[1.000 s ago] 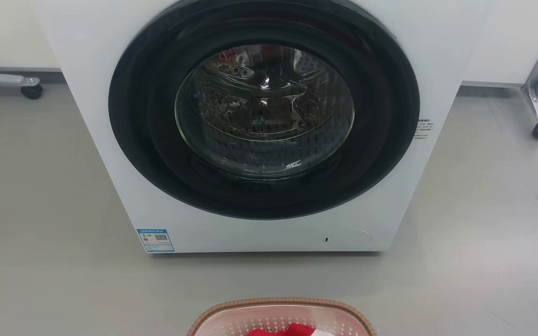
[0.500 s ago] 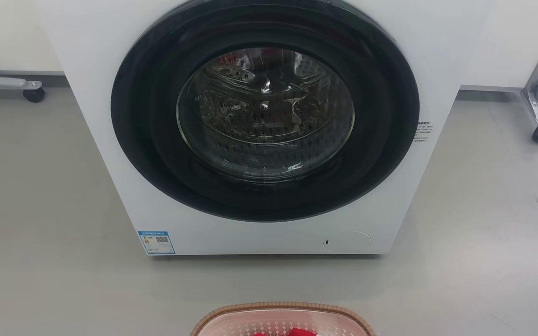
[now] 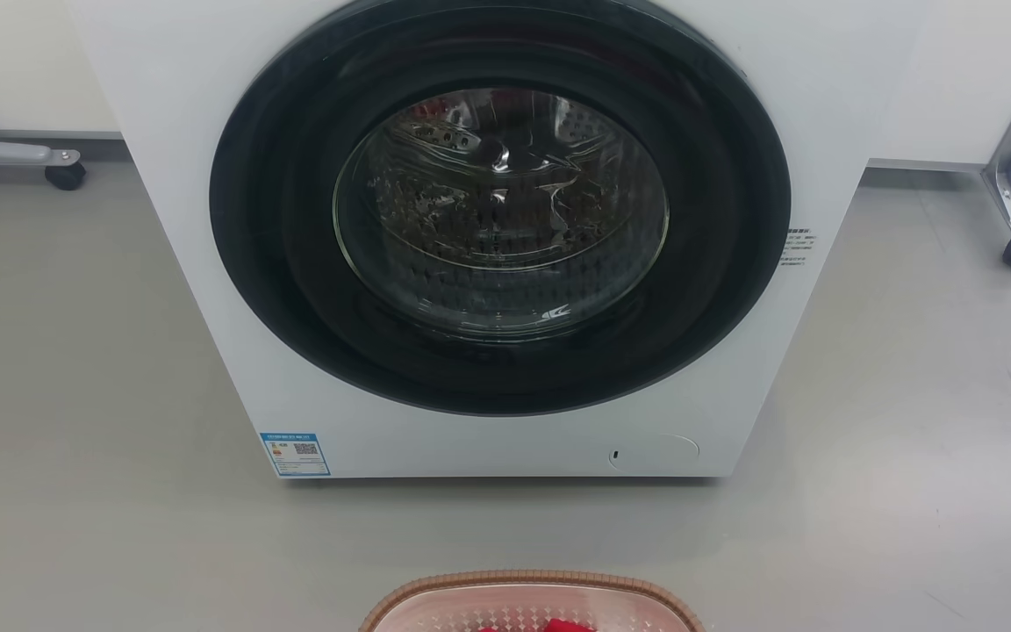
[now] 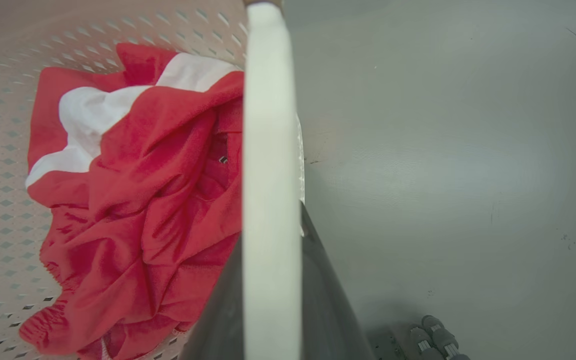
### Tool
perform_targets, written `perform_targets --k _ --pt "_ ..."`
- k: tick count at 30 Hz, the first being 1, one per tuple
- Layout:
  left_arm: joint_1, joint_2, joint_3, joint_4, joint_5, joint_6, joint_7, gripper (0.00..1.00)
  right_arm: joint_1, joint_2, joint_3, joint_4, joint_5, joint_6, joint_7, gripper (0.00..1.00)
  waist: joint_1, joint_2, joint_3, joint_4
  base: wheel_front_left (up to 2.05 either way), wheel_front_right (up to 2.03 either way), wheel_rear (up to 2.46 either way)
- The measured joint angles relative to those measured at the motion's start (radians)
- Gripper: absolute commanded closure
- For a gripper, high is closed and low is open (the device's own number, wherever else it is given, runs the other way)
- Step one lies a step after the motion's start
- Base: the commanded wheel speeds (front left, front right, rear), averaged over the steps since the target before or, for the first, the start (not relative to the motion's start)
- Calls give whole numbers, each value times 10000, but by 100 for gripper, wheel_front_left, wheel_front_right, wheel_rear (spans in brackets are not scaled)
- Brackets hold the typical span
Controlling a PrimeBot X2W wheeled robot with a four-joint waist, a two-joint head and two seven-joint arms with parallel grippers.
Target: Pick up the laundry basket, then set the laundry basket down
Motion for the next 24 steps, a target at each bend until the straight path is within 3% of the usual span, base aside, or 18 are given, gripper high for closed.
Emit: perform_targets --k 24 --pt "-11 -2 -111 58 -148 4 -59 100 -278 6 648 184 566 2 -286 100 1 0 167 -5 0 0 0"
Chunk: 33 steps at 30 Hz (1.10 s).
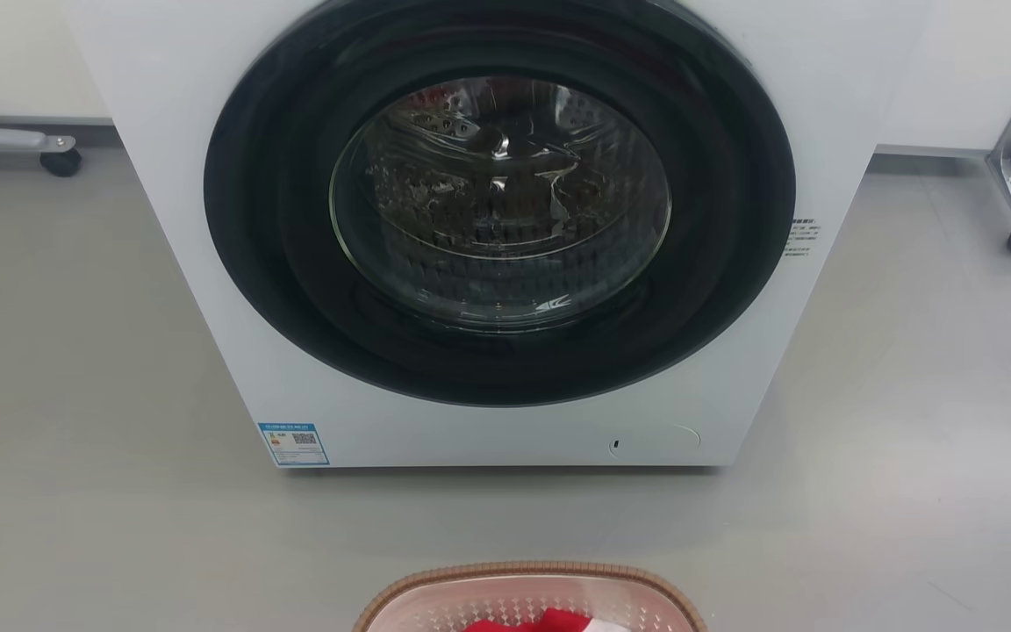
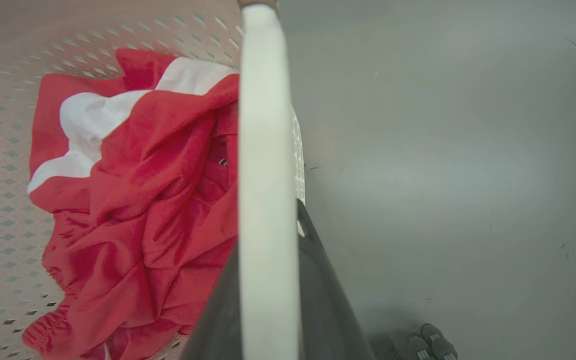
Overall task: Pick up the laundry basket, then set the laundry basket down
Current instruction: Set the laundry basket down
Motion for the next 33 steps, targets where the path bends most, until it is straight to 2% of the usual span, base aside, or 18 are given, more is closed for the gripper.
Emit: perform_targets --k 13,33 --pt "-901 -10 132 -35 -17 163 -441 100 -1366 13 90 234 -65 0 -445 100 0 1 852 -5 0 0 0" --pt "-3235 12 399 -320 2 437 -1151 100 -4086 -12 21 761 -481 10 -1101 100 1 2 3763 -25 0 0 0"
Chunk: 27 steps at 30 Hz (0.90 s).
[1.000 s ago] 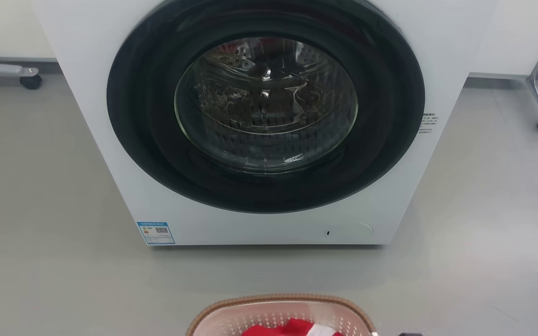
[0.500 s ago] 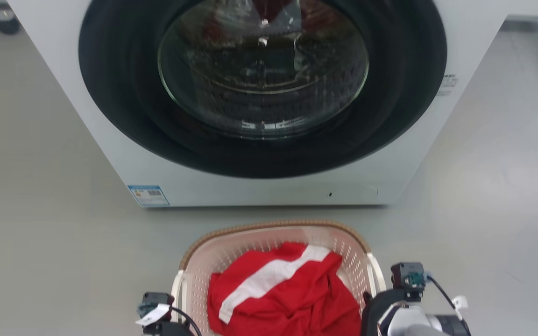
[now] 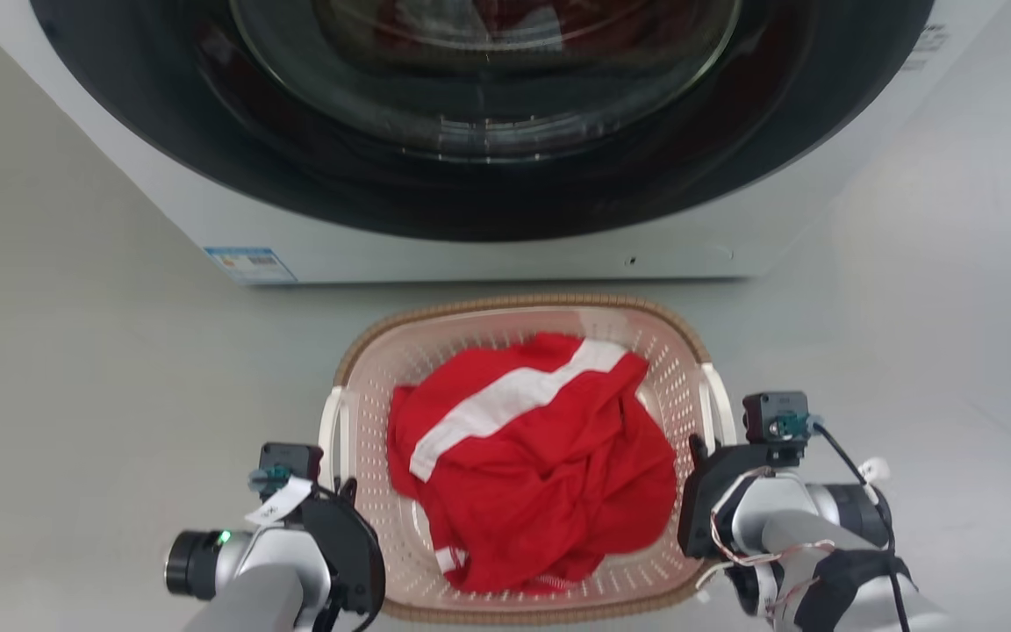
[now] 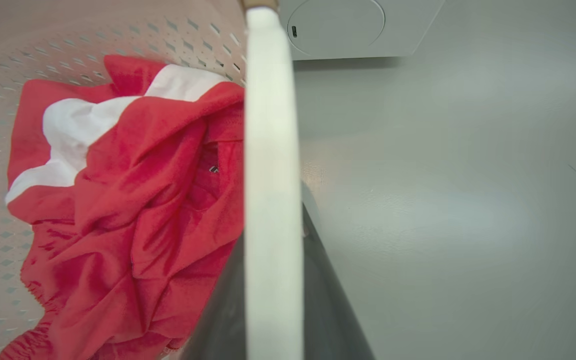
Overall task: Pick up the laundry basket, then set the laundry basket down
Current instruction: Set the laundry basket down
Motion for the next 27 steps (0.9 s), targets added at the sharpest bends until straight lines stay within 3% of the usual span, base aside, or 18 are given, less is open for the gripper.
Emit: perform_targets --k 27 --pt "-2392 -40 23 -188 178 178 -558 100 -2582 -17 -121 984 -552 46 -715 100 0 1 3901 305 0 0 0"
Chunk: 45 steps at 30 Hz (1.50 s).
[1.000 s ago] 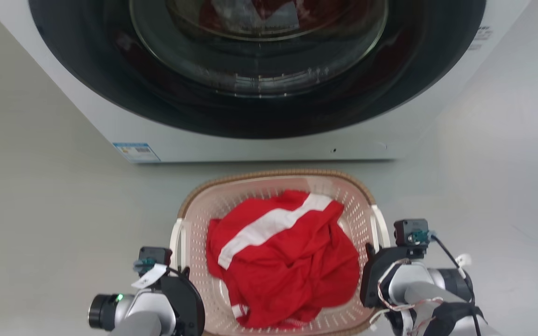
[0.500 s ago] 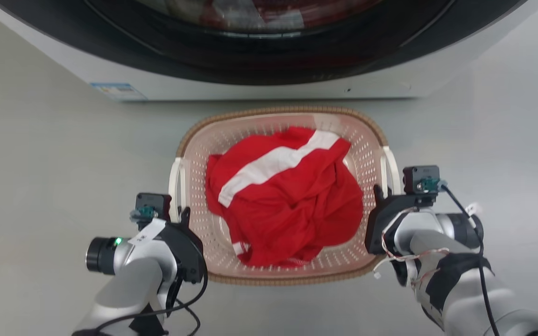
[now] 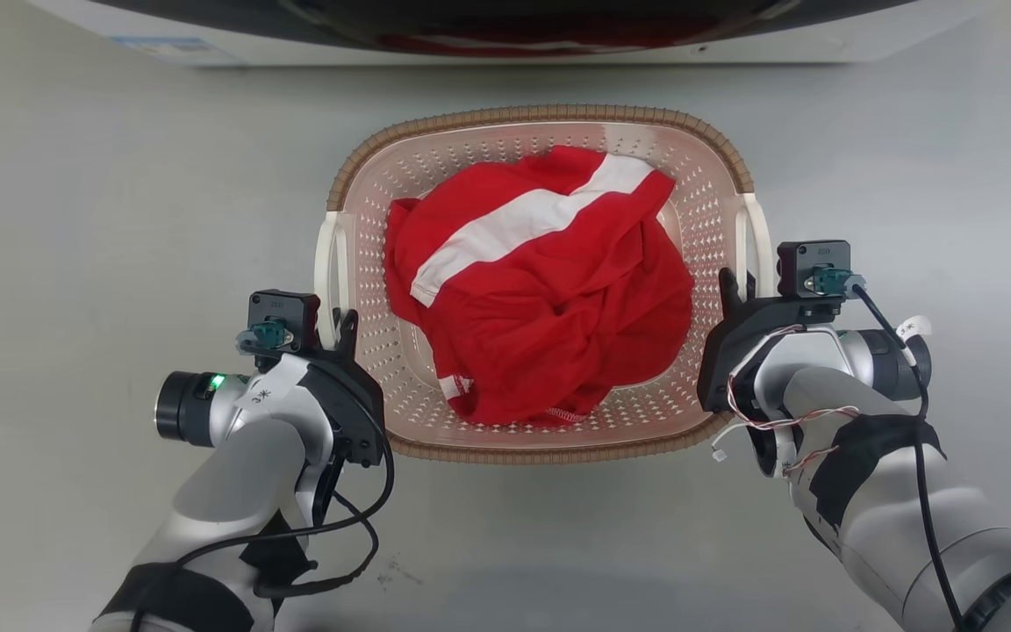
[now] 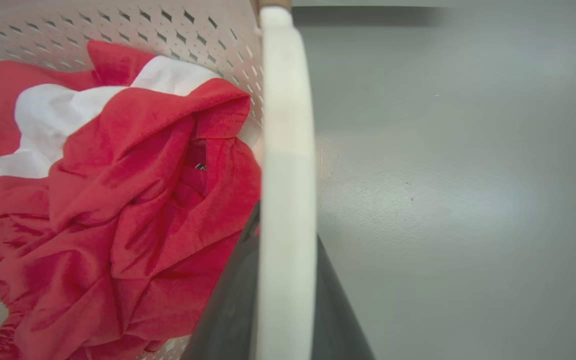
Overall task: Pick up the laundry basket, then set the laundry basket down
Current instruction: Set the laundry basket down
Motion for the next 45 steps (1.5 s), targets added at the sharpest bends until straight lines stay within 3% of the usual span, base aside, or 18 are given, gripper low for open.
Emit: perform_targets --k 29,32,33,35,36,37,38,45 --pt "-688 -21 -13 82 0 73 -495 100 -691 -8 38 219 -190 0 -497 100 -2 -3 1091 193 0 0 0" --pt "-741 -52 -19 140 0 73 -499 100 -730 -8 50 238 -192 0 -525 91 -2 -3 1094 191 0 0 0" --pt "-747 -56 -19 151 0 75 -499 100 -739 -8 56 242 -192 0 -525 84 -2 -3 1094 190 0 0 0" --pt "-757 -56 -21 171 0 77 -527 74 -741 -8 71 263 -192 0 -527 51 -2 -4 1094 187 0 0 0" --pt "-761 -59 -36 176 4 77 -545 54 -741 -8 81 272 -192 0 -531 0 -2 -3 1092 185 0 0 0" --pt "-761 -77 -48 184 12 77 -545 14 -742 -4 88 272 -196 4 -541 0 -2 -3 1090 184 0 0 0" --pt "-761 -105 -56 186 13 73 -564 0 -742 19 96 272 -215 21 -543 0 -2 -3 1086 181 0 0 0" --pt "-782 -247 -63 341 27 73 -606 0 -746 151 94 410 -253 88 -623 0 -2 -3 946 175 0 0 0"
